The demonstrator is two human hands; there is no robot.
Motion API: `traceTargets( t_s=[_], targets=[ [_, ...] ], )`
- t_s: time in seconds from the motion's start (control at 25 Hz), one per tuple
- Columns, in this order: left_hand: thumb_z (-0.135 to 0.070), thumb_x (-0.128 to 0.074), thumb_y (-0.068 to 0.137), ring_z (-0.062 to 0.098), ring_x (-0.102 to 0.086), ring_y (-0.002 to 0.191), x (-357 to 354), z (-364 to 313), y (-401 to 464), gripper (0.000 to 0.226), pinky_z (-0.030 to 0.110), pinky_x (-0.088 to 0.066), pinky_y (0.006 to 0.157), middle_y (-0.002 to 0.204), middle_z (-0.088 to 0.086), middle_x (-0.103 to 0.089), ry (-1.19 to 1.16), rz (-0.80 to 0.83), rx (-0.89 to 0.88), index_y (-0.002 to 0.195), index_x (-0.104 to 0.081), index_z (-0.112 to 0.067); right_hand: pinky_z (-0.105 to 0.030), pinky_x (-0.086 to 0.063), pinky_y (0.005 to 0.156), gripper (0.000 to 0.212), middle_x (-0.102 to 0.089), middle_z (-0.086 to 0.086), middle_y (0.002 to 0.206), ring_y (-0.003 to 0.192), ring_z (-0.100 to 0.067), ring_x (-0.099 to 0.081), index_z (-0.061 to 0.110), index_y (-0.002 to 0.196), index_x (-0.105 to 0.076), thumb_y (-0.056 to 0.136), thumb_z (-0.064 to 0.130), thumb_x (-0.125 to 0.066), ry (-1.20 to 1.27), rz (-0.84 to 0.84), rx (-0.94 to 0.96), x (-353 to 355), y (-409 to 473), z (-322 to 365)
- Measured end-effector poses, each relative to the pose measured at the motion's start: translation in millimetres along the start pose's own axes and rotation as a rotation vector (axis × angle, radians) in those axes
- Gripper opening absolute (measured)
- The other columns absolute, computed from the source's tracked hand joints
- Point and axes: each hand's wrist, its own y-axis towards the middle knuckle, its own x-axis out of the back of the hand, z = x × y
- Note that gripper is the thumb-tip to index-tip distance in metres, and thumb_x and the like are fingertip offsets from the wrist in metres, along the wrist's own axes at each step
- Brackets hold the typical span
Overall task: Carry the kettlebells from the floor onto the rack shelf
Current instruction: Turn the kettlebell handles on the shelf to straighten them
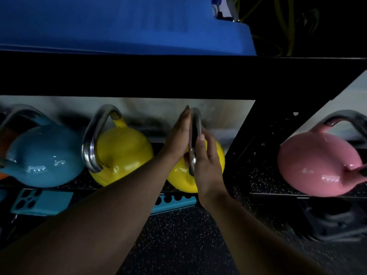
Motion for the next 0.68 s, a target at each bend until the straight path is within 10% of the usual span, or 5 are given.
traceTargets(
  t_s=[0.68],
  targets=[
    [-0.046, -0.025, 0.105, 0.021, -0.055, 0.123, -2.7, -4.7, -18.7, 0.049, 0.045, -0.042, 0.107, 0.135, 0.011, -0.057, -0.023, -0.007, -0.001, 0.142, -0.046, -0.022, -0.019, -0.054, 0.077, 0.047, -0.065, 0.017, 0.118, 0.105, 0.005, -0.063, 0.03, 0.149, -0.036, 0.103, 0.04, -0.033, -0.116, 0.051, 0.089, 5.0, -0.5, -7.5]
  ],
)
